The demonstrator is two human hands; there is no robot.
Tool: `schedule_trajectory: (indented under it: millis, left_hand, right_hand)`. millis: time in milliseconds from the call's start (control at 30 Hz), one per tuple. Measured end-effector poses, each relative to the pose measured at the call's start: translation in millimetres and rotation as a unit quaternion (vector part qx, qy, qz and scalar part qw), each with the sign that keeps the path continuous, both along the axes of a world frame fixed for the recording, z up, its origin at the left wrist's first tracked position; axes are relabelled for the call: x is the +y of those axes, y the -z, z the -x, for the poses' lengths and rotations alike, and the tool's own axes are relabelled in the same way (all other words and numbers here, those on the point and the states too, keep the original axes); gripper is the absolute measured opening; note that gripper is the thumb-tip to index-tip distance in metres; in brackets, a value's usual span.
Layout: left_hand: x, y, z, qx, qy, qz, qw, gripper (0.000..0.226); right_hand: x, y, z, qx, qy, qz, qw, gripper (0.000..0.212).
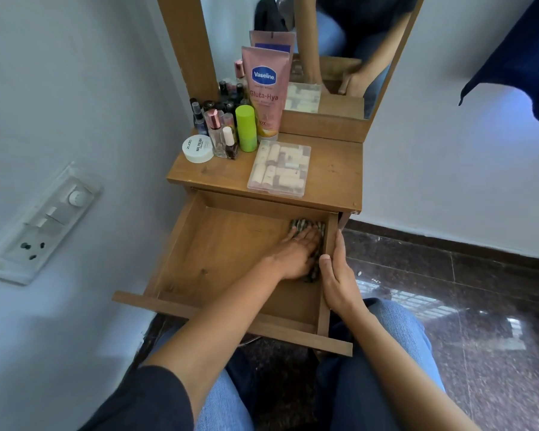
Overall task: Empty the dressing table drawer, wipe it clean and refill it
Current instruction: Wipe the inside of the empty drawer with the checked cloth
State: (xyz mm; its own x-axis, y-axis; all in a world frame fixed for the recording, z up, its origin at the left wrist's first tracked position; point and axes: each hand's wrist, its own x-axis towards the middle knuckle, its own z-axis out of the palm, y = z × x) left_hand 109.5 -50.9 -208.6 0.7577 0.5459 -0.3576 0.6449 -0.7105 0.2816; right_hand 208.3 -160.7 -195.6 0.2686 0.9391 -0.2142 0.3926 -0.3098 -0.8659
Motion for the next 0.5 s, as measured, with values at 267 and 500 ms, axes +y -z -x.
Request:
schedule_trajectory:
  millis: [267,500]
  left_hand:
    - [-4,-6,53,0.066,0.236,0.045,0.968,0.065]
    - [-18,-22,61,0.176,0.397,0.093,0.896,0.087]
  right_hand:
    - [-2,0,0,0.006,0.003,0.008,1.000,0.060]
    - [-2,0,1,-0.001,-0.007,0.002,1.000,0.064]
